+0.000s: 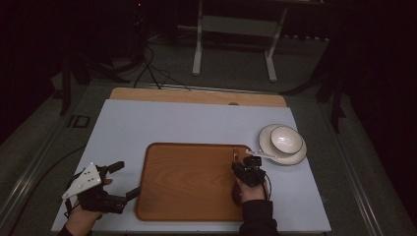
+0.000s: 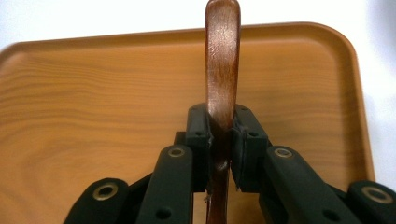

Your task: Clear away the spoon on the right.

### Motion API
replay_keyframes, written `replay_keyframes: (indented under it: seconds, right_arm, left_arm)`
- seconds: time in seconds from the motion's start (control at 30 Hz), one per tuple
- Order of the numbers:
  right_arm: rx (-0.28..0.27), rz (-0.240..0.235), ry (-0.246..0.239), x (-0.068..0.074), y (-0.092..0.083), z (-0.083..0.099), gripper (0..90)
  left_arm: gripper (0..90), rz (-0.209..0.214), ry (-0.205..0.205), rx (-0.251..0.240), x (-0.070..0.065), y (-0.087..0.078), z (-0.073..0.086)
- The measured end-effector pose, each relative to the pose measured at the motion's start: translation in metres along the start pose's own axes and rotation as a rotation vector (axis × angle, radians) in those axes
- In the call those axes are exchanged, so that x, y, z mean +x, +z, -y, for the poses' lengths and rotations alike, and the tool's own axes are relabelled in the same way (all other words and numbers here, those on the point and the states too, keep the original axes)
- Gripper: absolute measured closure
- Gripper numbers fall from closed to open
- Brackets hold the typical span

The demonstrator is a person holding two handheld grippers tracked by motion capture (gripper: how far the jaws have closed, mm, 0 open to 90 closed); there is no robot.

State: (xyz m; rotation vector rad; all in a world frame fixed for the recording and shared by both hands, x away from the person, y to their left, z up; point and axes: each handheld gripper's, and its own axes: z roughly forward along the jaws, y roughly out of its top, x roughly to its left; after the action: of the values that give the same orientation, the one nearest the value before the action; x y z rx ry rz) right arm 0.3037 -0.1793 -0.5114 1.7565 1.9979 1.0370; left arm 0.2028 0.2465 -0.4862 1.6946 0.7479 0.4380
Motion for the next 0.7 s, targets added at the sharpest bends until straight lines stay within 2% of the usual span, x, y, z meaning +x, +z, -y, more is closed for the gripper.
replay_keyframes:
  seconds: [0.37,0.57,0.7]
  right_arm:
    - [0.007,0.037,0.061,-0.009,0.015,0.006,78.3]
    - [0.002,0.055,0.07,-0.012,0.018,0.008,77.4]
    - [-0.002,0.071,0.059,-0.014,0.019,0.008,75.1]
  left_arm:
    - [1.5,0.0,-0.002,-0.002,0.0,0.0,0.0]
    - [1.5,0.003,0.0,-0.002,0.0,0.0,0.0]
    - [1.5,-0.001,-0.001,-0.002,0.0,0.0,0.0]
